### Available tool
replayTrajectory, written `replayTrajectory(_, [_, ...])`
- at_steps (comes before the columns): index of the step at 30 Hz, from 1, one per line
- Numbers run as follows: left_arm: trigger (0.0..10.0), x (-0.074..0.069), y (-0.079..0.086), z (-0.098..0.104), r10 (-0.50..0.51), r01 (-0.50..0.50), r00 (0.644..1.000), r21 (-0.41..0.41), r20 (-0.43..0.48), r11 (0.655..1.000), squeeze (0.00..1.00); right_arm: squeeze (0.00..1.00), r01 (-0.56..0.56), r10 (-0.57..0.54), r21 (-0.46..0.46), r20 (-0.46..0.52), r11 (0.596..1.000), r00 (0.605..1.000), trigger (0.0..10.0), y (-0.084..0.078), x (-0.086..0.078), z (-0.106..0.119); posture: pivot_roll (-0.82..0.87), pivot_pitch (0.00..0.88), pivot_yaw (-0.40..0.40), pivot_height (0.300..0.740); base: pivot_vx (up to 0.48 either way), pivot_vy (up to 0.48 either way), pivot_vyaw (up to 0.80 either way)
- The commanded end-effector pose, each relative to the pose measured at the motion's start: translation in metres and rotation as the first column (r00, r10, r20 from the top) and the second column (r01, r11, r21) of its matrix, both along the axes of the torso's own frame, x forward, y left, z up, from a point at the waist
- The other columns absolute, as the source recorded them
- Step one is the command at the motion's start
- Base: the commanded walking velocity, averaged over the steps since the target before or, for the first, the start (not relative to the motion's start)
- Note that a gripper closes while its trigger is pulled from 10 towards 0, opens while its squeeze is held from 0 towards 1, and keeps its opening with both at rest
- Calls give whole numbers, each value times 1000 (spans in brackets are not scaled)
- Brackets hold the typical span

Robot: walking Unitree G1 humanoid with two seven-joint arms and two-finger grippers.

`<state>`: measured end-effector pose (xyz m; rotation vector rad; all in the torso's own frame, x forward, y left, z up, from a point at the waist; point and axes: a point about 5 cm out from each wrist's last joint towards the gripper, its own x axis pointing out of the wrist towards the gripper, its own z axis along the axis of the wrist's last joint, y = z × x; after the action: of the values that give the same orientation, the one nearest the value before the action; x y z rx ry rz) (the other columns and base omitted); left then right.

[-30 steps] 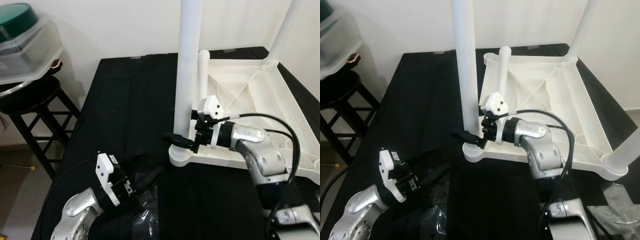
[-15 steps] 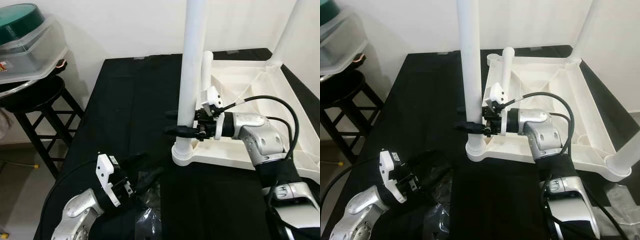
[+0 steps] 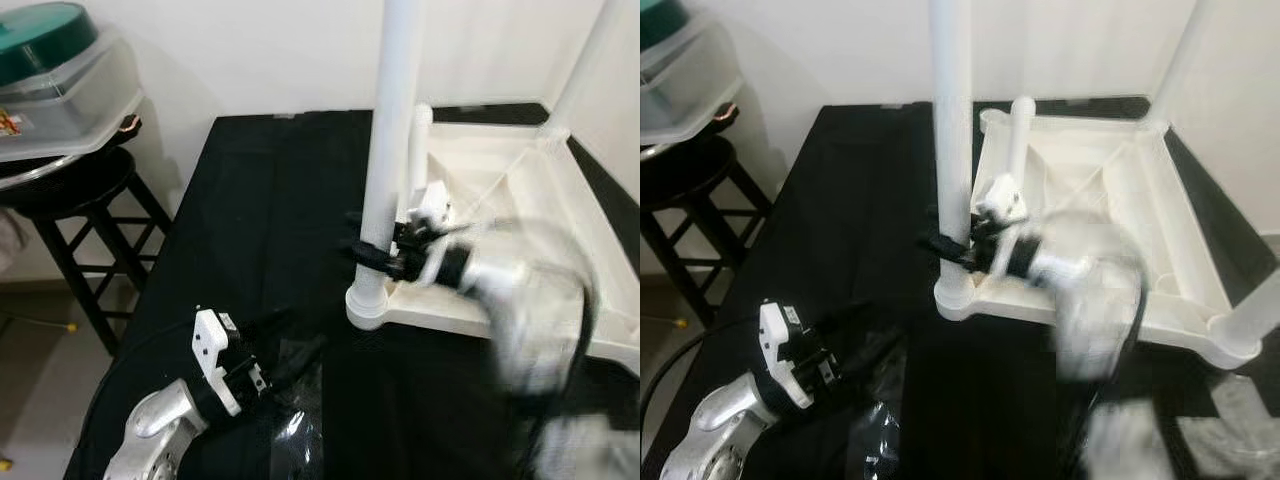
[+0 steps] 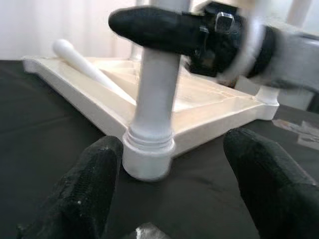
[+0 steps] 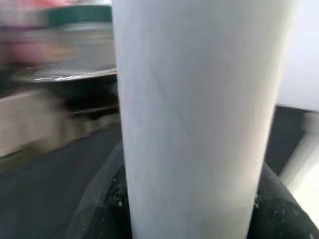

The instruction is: Building children table

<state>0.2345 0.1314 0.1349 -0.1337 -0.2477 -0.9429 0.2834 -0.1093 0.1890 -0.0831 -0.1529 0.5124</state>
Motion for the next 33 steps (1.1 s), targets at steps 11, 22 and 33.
replayTrajectory(11, [10000,0,7,-4,11,-11,1000,28,-5,1000,0,0,16,-31,-76,-197,997,980,10000,-9,15,-25,43,134,36,740,0,0,0])
replayTrajectory(22, [10000,0,4,-4,5,-5,1000,30,-5,1000,0,0,-412,405,-63,-102,909,909,10000,-10,16,22,41,133,38,740,0,0,0])
replayTrajectory(33, [10000,1,2,-3,6,-5,1000,24,-3,1000,0,0,-607,579,-211,-181,766,795,10000,-28,45,33,40,149,34,740,0,0,0])
